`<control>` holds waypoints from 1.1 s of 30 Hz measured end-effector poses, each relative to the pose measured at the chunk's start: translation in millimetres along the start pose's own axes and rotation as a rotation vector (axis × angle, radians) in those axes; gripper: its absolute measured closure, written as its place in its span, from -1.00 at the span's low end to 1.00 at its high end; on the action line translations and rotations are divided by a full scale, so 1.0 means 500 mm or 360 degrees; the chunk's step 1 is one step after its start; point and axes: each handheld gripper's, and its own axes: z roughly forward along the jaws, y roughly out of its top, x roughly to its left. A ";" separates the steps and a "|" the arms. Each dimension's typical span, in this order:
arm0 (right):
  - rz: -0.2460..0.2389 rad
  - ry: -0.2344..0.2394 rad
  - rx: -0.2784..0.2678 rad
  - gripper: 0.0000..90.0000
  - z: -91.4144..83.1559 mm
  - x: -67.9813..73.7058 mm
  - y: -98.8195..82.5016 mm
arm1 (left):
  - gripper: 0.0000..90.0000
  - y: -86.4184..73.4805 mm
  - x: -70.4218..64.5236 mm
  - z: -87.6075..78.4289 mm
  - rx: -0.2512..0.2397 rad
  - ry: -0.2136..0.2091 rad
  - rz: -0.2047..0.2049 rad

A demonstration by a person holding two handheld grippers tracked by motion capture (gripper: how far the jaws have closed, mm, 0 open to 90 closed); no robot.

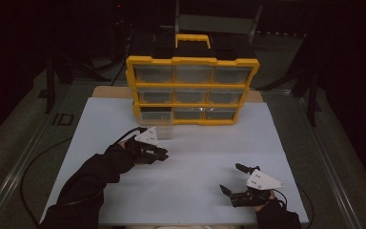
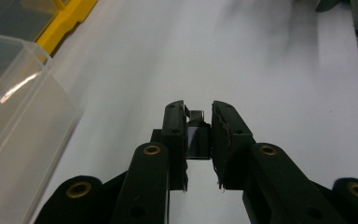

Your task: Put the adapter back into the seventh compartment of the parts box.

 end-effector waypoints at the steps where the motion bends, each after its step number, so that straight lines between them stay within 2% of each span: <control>1: -0.0001 0.0001 0.0000 -0.82 0.000 0.000 0.000 | 0.70 0.002 0.001 -0.002 0.0005 0.0003 0.0008; 3: -0.0001 0.0001 -0.0001 -0.82 0.000 0.000 0.000 | 0.70 0.006 0.004 -0.007 -0.0014 -0.0004 -0.0003; 23: -0.0003 -0.0001 0.0000 -0.82 0.000 0.000 0.000 | 0.70 0.046 0.035 -0.060 -0.0090 0.0080 -0.0020; 33: -0.0004 0.0000 0.0002 -0.82 0.001 0.000 0.000 | 0.70 0.060 0.052 -0.073 -0.0116 0.0143 -0.0045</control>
